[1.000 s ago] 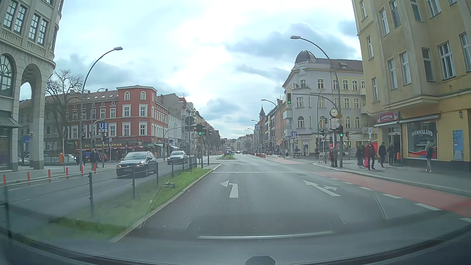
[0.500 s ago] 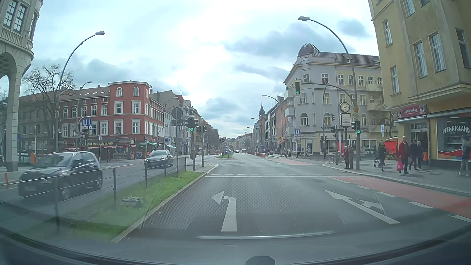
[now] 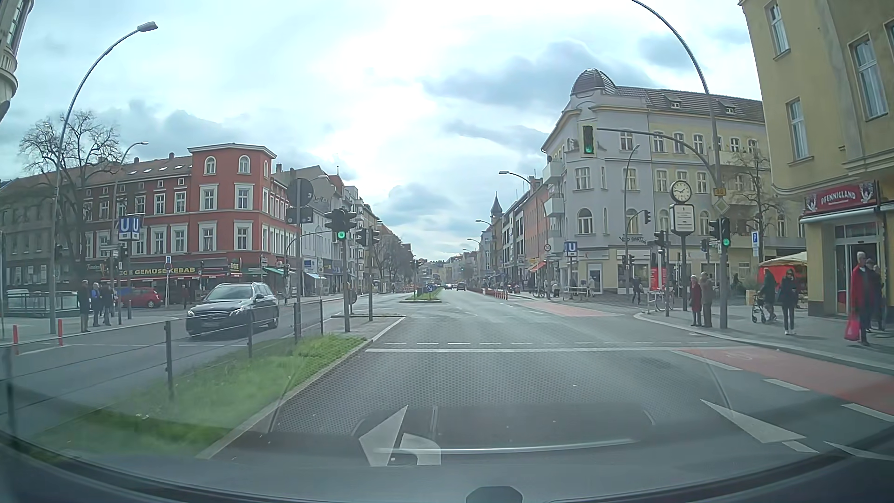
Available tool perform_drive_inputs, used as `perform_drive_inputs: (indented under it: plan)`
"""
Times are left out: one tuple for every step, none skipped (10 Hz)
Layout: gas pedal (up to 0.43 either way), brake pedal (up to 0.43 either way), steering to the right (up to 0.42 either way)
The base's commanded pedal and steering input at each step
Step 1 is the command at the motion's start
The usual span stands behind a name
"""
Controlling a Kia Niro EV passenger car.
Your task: Follow the waypoints while adhering to traffic rules and regulations
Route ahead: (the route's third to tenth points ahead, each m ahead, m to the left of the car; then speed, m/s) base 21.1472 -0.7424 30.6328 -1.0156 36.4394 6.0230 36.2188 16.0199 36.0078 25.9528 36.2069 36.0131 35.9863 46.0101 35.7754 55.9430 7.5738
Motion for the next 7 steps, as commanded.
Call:
perform_drive_inputs:
  plan:
    - [0.0,0.006,0.003]
    - [0.0,0.012,0.003]
    - [0.0,0.012,0.003]
    - [0.0,0.012,0.003]
    - [0.0,0.012,0.003]
    - [0.0,0.012,0.003]
    - [0.0,0.012,0.003]
